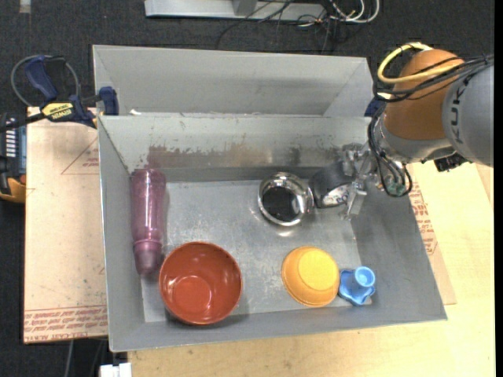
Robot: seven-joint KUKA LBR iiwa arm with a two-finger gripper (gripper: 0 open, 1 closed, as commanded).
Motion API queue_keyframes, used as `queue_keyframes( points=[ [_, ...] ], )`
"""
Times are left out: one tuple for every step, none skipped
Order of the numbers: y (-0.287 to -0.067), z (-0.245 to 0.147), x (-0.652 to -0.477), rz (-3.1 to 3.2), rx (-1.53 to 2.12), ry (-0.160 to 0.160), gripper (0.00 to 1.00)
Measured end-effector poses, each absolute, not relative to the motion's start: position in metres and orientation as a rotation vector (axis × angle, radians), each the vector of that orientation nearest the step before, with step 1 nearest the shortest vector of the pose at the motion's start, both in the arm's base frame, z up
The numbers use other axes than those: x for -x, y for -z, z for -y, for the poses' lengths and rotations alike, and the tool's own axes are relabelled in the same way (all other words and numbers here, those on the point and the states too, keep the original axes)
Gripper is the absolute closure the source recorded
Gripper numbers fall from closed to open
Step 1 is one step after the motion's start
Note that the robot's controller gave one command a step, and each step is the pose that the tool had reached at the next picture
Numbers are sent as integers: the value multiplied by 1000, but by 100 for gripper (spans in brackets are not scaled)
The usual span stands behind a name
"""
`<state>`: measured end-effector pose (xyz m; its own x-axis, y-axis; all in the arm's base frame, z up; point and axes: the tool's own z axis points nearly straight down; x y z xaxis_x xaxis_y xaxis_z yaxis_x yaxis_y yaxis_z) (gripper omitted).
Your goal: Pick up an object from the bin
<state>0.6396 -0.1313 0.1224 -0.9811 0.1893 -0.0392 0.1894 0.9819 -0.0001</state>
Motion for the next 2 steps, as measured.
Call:
queue_keyframes(
  points=[
    [-122,131,-639,-3080,-325,6,0],
    [-109,106,-677,-2954,-521,4,100]
  ],
)
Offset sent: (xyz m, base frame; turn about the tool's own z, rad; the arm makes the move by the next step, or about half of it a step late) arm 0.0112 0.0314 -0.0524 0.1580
